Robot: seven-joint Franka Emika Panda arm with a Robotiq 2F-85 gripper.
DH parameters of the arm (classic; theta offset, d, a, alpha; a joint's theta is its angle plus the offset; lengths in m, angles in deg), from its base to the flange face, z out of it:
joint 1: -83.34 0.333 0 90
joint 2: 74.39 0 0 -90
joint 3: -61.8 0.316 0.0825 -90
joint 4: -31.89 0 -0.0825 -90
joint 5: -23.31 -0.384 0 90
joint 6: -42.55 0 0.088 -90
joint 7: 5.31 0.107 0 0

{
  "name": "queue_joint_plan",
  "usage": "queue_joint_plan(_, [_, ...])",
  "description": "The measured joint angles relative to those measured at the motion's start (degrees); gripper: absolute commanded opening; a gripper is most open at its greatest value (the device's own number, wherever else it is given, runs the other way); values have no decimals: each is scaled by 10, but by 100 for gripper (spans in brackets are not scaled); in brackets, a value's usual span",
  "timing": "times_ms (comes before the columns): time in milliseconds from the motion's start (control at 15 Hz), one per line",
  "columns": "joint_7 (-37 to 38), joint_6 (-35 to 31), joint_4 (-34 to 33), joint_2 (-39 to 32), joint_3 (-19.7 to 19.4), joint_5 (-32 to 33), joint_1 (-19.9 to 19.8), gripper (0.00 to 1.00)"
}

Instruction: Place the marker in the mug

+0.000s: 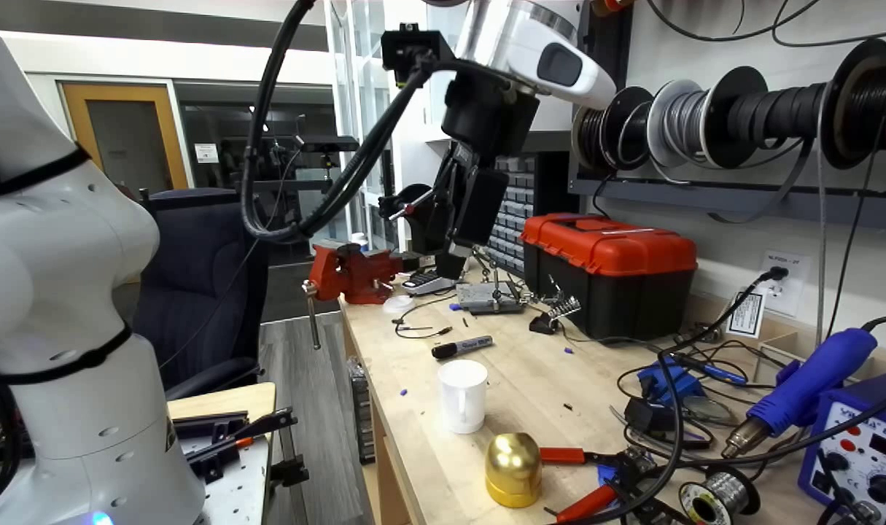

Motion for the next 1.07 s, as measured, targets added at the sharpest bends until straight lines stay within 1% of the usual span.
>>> queue_joint_plan(200, [2, -14, -4, 0, 12, 0, 0, 100])
queue_joint_plan(400, [16, -51, -9, 0, 37, -4, 1, 100])
queue_joint_plan(733, [63, -122, -12, 0, 100, -6, 11, 100])
queue_joint_plan(1067, [141, -163, -12, -3, 169, 7, 33, 100])
